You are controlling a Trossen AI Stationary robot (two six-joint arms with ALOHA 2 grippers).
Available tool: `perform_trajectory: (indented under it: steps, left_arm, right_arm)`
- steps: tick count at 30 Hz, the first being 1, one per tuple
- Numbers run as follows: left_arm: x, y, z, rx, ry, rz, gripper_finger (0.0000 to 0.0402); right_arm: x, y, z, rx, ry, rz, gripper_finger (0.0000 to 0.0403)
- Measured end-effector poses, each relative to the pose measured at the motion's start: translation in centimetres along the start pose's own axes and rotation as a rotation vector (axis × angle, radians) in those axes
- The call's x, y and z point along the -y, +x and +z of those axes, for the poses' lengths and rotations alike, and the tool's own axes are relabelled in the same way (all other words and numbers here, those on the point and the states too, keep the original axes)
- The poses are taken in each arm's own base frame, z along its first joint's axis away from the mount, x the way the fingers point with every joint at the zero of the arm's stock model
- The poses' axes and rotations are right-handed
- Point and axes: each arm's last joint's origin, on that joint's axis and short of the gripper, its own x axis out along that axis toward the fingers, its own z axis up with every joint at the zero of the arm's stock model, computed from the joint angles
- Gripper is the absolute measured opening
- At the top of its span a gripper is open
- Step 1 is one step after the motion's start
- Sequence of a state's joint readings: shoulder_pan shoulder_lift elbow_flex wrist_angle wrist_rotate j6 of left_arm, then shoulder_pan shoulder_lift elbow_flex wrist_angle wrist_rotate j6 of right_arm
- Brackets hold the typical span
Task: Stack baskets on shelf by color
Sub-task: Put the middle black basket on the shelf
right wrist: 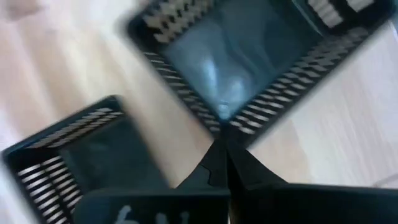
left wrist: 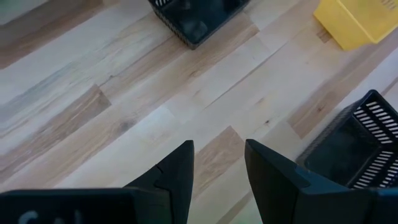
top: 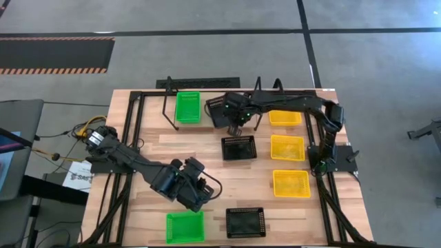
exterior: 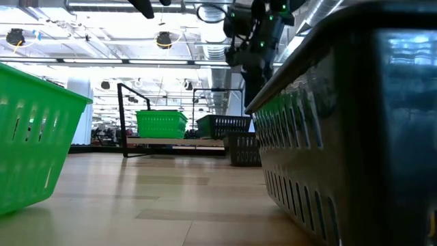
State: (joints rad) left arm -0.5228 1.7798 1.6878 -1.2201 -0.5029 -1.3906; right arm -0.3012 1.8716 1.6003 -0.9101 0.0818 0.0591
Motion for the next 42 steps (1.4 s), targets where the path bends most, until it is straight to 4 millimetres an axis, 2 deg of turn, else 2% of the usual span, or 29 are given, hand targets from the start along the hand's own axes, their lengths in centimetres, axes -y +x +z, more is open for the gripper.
perform_trajectory:
  steps: [7, 12, 20, 33, 37, 42]
  left_arm:
    - [-0.1, 0.1, 0.2, -0.002, 0.013, 0.004, 0.013]
    - [0.0, 0.1, 0.2, -0.022, 0.015, 0.0, 0.013]
    - [0.0, 0.1, 0.2, -0.026, 0.029, -0.002, 0.013]
    - [0.0, 0.1, 0.2, -0.025, -0.015, -0.001, 0.013]
    - [0.0, 0.1, 0.2, -0.021, -0.016, 0.0, 0.013]
    - [0.0, 0.1, 0.2, -0.018, -0.018, -0.002, 0.013]
  right_arm:
    - [-2.3, -0.7, -0.8, -0.077, -0.21, 0.08, 0.0]
    - [-3.0, -0.4, -1.6, -0.122, -0.304, 0.091, 0.0]
    - [-1.8, -0.2, -0.8, -0.055, -0.314, 0.078, 0.0]
    - [3.2, 0.2, -0.5, -0.06, -0.203, -0.006, 0.0]
    - [3.0, 0.5, 0.1, -0.007, -0.197, -0.01, 0.0]
    - [2.7, 3.1, 0.1, -0.066, -0.203, -0.014, 0.0]
